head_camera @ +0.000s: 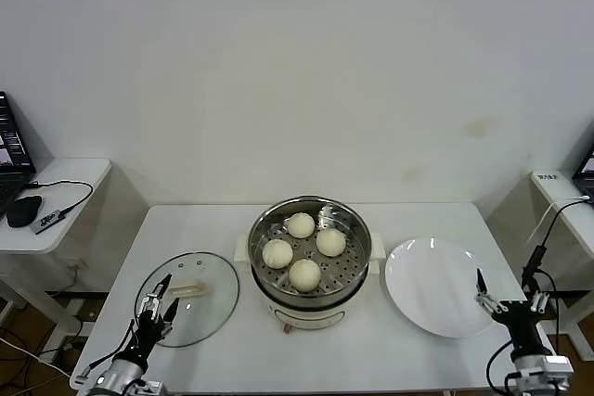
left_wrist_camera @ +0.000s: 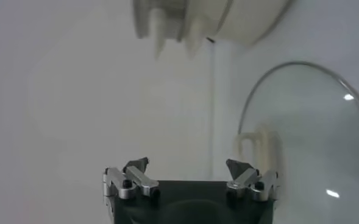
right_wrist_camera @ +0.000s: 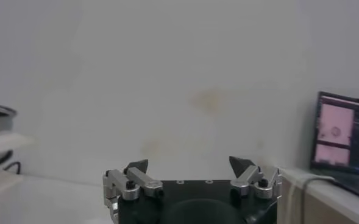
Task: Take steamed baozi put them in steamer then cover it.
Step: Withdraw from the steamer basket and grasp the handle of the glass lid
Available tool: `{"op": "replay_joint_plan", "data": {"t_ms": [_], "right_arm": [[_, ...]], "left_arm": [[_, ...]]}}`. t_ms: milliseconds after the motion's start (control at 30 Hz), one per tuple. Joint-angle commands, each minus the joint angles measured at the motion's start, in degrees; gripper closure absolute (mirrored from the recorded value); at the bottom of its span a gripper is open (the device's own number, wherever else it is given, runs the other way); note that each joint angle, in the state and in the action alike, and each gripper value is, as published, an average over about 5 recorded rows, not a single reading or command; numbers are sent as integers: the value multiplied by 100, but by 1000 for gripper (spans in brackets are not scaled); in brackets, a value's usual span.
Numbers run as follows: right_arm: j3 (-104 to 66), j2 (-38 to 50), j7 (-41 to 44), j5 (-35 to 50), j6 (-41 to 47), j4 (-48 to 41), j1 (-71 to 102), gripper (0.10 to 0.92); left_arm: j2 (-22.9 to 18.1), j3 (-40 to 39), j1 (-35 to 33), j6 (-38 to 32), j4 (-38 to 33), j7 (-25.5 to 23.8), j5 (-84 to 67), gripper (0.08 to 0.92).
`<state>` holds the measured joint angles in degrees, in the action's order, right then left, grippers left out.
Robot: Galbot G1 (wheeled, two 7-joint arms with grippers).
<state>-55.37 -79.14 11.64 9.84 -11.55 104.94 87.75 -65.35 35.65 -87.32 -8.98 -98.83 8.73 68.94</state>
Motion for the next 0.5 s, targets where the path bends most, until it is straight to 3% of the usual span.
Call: {"op": "replay_joint_plan", "data": {"t_ms": [33, 500], "right_arm": [[-200, -242, 52, -108, -106, 33, 227, 203], [-172, -307, 103, -213, -143, 13, 225, 203]], "left_arm": [[65, -135, 528, 28, 486, -250, 662, 177], [20, -411, 1444, 136, 1131, -326, 650, 177]]}}
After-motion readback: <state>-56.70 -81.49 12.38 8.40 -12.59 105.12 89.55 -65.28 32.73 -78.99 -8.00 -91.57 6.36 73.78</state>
